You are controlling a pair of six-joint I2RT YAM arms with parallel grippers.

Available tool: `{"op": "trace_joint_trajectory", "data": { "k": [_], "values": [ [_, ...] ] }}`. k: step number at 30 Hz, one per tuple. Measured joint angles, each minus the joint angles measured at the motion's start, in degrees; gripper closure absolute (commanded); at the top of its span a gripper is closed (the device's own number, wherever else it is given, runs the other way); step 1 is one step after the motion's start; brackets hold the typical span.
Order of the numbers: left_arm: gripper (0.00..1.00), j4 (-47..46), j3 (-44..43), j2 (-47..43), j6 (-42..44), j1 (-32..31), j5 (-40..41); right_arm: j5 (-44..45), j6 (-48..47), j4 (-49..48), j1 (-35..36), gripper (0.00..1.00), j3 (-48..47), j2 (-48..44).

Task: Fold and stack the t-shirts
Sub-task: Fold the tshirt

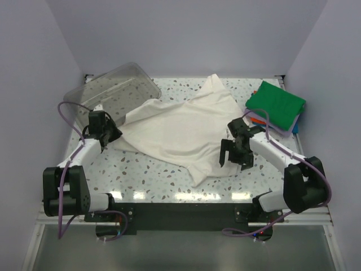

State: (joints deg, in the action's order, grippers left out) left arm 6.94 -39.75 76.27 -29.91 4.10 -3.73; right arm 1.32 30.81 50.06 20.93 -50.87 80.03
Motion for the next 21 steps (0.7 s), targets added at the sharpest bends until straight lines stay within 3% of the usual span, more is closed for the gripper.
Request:
{"op": "trace_joint_trajectory", "data": {
  "k": [16,19,21],
  "values": [
    [1.0,-4.74,0.28,0.9,2.51,0.0,-1.97,-3.08,1.57,-6.12,0.0,0.11,4.72,3.89],
    [1.0,-5.2,0.28,0.92,2.51,0.02,-2.12,-3.87,1.6,-7.23,0.0,0.19,5.18,3.98],
    [1.0,-5.46,0.28,0.92,2.51,0.02,-2.12,-4.24,1.75,-7.76,0.0,0.3,5.35,4.04]
  ]
}}
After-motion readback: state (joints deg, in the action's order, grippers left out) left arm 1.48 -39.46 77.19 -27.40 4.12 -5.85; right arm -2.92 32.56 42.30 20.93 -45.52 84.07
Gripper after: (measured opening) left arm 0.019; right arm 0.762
